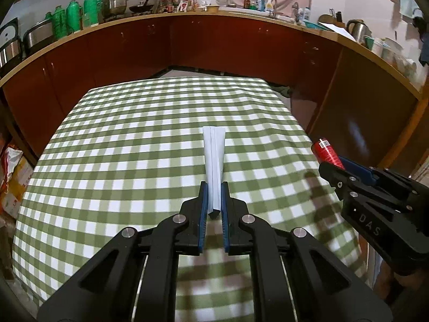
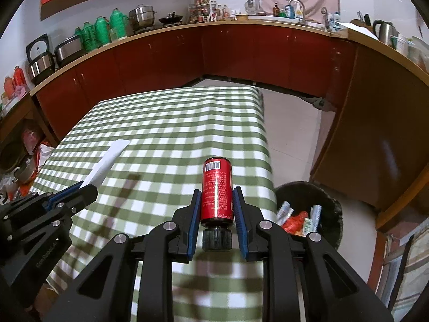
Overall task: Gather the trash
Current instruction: 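Carry the red spray can and white tube over the trash bin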
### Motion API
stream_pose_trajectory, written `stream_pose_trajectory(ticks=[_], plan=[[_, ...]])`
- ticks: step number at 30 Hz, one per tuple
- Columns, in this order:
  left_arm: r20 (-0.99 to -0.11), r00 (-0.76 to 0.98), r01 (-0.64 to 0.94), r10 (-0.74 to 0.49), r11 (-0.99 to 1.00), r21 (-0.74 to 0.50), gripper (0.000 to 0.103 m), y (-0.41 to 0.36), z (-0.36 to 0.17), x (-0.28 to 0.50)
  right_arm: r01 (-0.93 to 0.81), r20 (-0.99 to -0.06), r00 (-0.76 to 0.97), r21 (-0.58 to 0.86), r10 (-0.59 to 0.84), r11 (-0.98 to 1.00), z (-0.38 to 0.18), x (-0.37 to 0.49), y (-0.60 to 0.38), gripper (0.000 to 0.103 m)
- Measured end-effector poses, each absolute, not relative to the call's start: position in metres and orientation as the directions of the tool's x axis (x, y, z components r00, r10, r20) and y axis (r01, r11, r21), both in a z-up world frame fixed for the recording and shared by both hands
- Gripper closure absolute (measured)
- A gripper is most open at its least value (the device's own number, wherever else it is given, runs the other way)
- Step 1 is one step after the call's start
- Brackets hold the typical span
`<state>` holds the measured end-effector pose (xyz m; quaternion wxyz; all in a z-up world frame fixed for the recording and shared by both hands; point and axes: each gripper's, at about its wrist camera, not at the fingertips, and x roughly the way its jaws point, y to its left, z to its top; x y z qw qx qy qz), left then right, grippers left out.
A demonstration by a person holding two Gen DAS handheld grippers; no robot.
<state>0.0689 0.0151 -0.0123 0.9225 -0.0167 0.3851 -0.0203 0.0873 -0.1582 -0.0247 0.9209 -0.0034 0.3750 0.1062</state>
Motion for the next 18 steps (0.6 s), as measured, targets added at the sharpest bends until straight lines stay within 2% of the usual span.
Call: stream_pose_trajectory(ticks=[18], plan=[[-0.694, 0.698, 0.196, -0.176, 0.979, -0.050, 0.094, -0.079, -0.016, 0.075, -0.005, -0.685, 0.728, 0.043, 0.033, 0.999, -0.032, 0.079, -0.251, 0.078]])
